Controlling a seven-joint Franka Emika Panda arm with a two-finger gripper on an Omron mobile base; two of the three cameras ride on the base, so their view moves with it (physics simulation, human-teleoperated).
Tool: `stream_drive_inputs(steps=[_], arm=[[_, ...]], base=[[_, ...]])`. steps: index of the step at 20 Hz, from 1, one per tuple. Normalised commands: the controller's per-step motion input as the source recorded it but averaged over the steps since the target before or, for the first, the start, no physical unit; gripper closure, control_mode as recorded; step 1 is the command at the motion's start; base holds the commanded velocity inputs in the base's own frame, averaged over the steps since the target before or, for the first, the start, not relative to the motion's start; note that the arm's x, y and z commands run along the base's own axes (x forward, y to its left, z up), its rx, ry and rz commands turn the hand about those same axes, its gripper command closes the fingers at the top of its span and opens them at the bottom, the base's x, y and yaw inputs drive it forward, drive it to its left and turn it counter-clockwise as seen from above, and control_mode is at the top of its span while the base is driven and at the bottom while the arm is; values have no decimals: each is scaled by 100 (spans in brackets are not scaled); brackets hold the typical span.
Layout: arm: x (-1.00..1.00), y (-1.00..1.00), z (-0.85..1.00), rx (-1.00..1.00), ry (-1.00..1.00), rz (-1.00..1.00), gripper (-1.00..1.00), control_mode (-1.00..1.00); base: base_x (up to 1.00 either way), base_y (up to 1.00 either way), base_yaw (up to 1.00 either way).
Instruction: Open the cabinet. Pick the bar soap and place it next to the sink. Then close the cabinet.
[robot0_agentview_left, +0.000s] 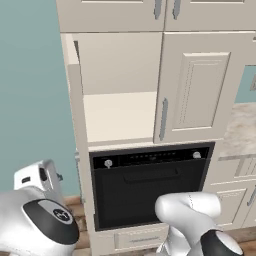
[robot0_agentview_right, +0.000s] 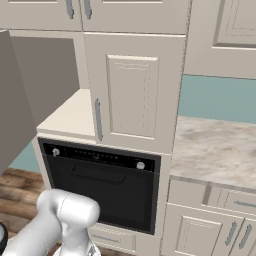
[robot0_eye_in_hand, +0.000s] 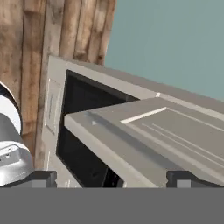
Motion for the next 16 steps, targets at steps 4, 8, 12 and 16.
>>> stream_drive_inputs(steps=[4,8,12,16], arm=[[100,77,-56,-18,4,0,-100,-100],[100,52,-23,-13,8,0,-100,-100],[94,23,-1,-9,12,0,-100,-100],[53,-5,0,-10,10,-7,-100,-100]], base=[[0,0,0],[0,0,0],[0,0,0],[0,0,0]])
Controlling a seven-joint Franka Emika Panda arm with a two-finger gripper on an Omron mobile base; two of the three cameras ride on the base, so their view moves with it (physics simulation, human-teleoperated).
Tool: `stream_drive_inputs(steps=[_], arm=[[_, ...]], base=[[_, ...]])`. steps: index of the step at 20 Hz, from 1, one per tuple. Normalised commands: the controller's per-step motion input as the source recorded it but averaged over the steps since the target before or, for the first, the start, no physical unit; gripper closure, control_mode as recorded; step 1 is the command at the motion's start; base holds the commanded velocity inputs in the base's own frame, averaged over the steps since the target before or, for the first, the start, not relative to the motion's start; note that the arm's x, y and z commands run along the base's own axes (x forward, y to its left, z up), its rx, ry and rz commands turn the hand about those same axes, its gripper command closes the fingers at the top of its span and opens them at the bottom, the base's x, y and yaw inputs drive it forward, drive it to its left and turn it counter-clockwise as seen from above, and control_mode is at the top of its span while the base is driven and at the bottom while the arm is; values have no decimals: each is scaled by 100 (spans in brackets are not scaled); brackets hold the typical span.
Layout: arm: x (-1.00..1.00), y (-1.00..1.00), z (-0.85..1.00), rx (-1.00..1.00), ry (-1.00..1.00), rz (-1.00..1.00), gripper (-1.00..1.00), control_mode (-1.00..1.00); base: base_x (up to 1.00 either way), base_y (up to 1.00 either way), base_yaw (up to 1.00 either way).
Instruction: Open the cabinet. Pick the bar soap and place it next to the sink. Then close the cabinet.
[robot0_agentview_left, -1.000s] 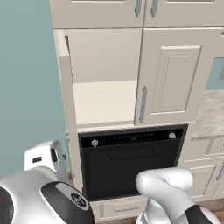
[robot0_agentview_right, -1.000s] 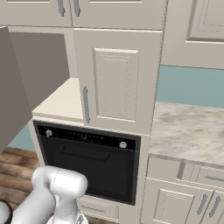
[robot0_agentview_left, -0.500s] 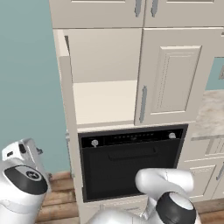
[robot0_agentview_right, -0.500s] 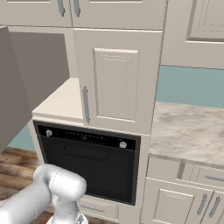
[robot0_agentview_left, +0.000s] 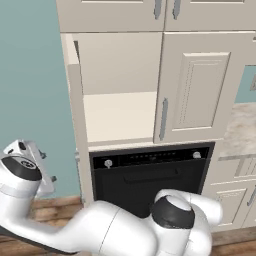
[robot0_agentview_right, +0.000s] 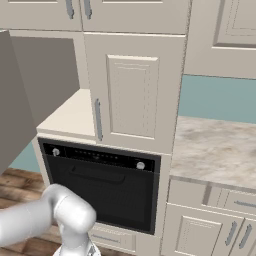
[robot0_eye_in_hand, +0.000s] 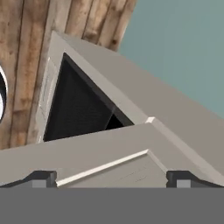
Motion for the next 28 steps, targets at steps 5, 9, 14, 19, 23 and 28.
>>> stream_drive_inputs(steps=[5,9,14,19,23,28], arm=[[13,-35,0,-6,12,-15,-100,-100],[6,-62,0,-3,12,-18,-100,-100],[19,-71,0,-1,10,-19,-100,-100],[10,-79,0,-1,2,-16,-100,-100],[0,-90,0,-1,0,-9,-100,-100],[0,-90,6,-1,-5,-5,-100,-100]], base=[[0,0,0],[0,0,0],[0,0,0],[0,0,0],[0,0,0],[0,0,0]])
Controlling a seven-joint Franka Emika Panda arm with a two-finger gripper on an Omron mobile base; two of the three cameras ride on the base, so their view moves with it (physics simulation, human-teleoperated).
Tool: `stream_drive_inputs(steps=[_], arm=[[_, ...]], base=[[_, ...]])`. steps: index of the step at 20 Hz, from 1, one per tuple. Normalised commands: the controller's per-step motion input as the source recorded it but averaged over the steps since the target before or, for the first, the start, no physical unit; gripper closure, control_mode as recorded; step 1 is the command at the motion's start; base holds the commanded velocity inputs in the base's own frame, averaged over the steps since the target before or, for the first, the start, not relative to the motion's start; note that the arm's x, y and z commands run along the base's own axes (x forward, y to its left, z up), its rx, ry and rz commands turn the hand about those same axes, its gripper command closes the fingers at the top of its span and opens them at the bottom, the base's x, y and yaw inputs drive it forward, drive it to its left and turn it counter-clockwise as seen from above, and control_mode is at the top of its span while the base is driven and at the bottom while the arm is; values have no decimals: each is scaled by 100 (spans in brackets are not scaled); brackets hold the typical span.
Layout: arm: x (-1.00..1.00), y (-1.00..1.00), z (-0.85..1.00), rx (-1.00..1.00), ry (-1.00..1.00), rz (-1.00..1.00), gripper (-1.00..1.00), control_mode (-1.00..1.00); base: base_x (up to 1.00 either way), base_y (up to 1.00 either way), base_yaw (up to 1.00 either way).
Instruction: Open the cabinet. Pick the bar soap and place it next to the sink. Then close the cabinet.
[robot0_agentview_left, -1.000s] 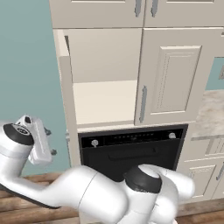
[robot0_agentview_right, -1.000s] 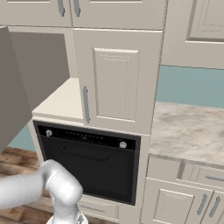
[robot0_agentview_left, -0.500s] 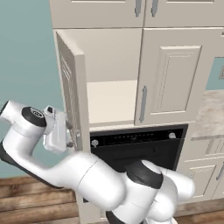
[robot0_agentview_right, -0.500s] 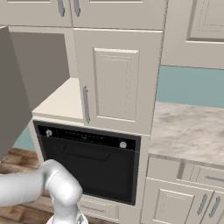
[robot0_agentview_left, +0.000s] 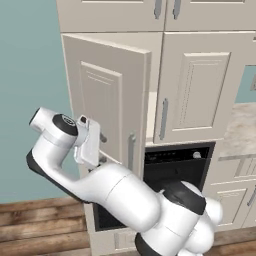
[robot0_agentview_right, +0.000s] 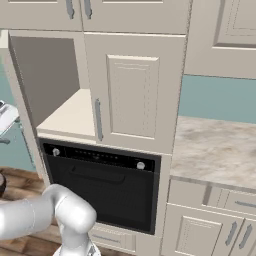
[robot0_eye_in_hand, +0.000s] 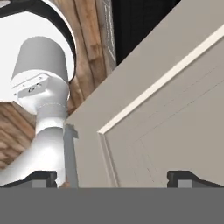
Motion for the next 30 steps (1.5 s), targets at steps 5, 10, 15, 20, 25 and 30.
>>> stream_drive_inputs(steps=[5,10,15,20,25,30], arm=[[0,-83,18,-1,-7,-5,-100,-100],[13,-78,19,0,-6,-5,-100,-100],[36,-75,25,0,-5,-5,-100,-100],[59,-70,28,0,-4,-2,-100,-100],[74,-61,24,0,-2,0,-100,-100],[78,-48,7,0,0,0,-100,-100]], base=[[0,0,0],[0,0,0],[0,0,0],[0,0,0],[0,0,0],[0,0,0]])
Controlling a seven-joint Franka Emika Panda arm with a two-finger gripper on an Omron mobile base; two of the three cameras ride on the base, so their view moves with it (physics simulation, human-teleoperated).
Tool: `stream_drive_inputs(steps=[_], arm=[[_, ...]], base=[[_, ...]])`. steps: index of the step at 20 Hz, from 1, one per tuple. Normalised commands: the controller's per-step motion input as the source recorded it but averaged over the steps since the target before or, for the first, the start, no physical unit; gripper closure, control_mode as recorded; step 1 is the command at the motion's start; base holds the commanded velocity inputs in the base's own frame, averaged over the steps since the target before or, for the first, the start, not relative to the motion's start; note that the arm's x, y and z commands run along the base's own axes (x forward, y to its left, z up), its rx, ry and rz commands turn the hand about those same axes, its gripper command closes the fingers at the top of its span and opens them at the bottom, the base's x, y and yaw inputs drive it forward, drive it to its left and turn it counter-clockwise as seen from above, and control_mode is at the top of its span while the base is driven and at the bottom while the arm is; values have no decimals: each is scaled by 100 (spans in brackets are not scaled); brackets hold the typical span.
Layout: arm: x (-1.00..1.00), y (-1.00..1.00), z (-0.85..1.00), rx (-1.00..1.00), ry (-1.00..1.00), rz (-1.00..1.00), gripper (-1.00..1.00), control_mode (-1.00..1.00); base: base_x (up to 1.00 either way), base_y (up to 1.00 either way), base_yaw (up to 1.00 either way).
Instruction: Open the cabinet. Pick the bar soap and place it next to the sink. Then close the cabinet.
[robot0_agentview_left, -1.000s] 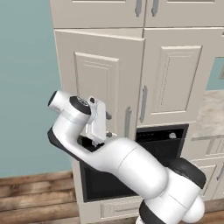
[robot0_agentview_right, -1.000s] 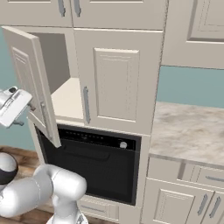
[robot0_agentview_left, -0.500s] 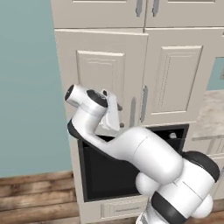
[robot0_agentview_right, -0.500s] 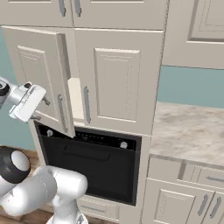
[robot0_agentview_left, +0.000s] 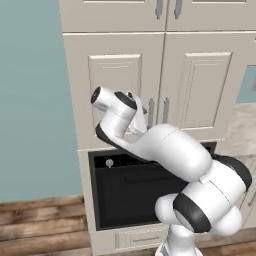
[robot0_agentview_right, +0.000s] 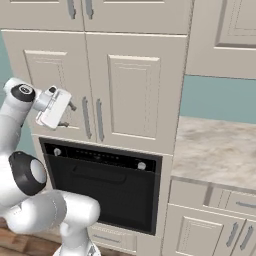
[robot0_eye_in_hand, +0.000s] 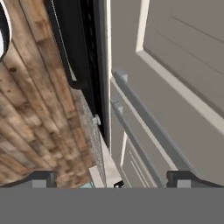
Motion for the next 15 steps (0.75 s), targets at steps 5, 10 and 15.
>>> stream_drive_inputs(steps=[5,10,15], arm=[[63,-34,0,0,0,0,-100,-100],[7,-13,0,0,0,0,-100,-100],[-86,0,5,0,-1,0,-100,-100]], base=[[0,0,0],[0,0,0],[0,0,0]])
